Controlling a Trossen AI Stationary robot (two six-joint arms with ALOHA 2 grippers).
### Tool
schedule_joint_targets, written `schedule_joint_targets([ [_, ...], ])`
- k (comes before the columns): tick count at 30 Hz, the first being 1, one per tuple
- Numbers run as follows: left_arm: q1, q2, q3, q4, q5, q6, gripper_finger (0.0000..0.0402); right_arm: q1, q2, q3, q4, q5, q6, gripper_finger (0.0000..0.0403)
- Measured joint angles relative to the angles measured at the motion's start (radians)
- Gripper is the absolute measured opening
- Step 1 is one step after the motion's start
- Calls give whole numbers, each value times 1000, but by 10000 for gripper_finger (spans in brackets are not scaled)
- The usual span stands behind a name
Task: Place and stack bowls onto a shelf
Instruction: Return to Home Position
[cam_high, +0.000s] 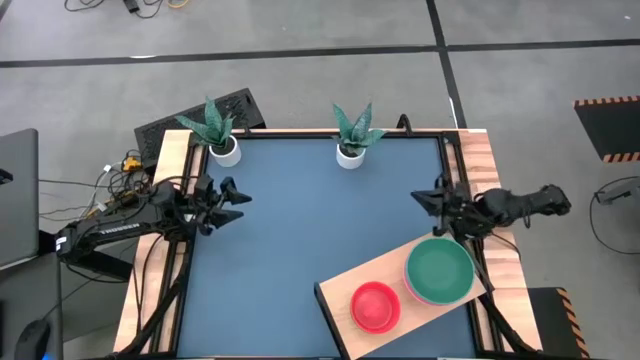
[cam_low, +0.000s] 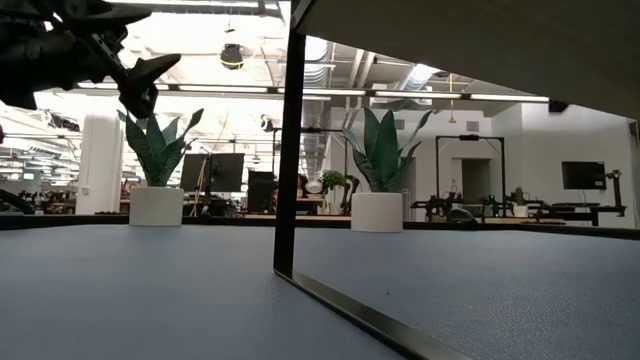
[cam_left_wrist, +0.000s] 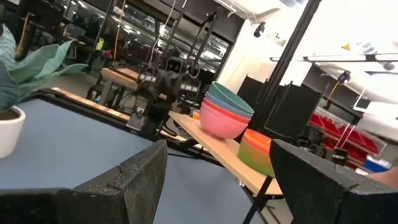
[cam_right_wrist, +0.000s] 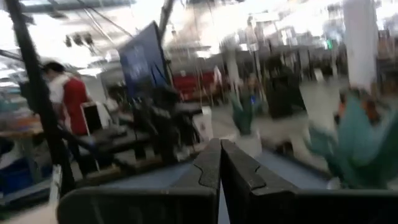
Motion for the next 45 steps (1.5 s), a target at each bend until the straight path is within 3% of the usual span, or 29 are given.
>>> schedule_joint_targets([
  [7,0,0,-1,-73,-3,86,269,-63,6,-67,-66,-92,114,32],
  [25,-9,0,-3,-301,8,284,269,-120,13,-70,-81,-111,86,32],
  [31,-108,0,-3,-281,-9,279,269,-120,13,-70,-80,-125,79,32],
  [39,-318,0,-3,-260,-188,334,269,-118,16,-77,17,-127,71,32],
  [45,-361,-51,-3,-291,-141,329,269,-118,16,-77,46,-127,71,32],
])
